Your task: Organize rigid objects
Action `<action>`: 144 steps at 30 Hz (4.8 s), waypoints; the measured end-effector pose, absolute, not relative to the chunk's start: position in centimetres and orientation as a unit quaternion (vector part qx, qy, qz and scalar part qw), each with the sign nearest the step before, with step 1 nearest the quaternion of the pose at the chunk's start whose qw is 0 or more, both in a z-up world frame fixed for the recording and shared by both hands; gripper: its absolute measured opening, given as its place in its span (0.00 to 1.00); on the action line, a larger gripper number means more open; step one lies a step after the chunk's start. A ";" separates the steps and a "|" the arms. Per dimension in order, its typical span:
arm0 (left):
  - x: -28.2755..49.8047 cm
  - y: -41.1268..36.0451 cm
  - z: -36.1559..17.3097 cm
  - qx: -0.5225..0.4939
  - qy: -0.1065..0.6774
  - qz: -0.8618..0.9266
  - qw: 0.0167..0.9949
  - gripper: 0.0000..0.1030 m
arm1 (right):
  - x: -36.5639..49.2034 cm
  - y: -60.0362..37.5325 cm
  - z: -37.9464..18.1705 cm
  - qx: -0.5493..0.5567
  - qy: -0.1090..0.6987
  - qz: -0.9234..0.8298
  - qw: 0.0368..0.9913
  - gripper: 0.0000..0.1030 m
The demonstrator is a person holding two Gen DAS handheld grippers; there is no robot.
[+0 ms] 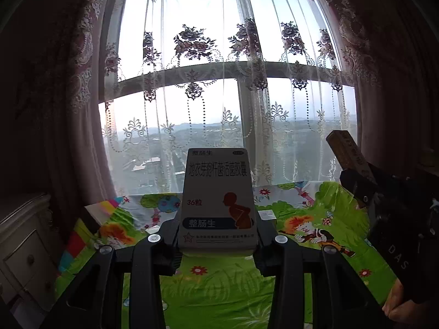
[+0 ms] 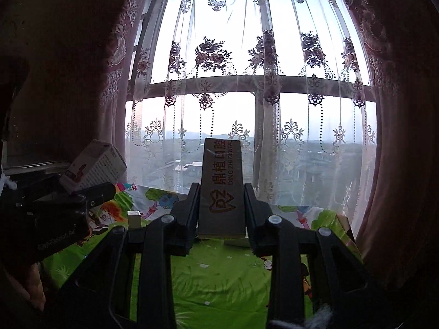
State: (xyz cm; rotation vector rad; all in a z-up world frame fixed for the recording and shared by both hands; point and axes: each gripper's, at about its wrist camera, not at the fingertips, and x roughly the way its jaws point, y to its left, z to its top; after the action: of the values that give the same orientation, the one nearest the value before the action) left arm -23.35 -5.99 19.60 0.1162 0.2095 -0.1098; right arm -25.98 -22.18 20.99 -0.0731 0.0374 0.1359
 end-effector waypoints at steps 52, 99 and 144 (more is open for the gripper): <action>-39.7 27.5 8.8 -0.160 0.224 0.313 0.909 0.40 | -32.6 16.3 10.3 -0.237 0.189 0.557 0.773 0.33; -13.2 7.1 3.0 -0.047 0.439 -0.004 0.897 0.87 | -5.7 -13.7 4.3 -0.018 0.439 0.144 0.887 0.84; -5.0 2.7 -0.5 0.002 0.455 -0.013 0.890 1.00 | 7.4 -23.9 3.2 -0.162 0.470 0.194 0.846 0.68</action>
State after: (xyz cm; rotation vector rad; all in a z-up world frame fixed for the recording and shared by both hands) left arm -5.01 2.71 -0.53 0.0036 0.9443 -0.0272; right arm 7.37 -23.86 3.23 -0.3418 0.9917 0.4084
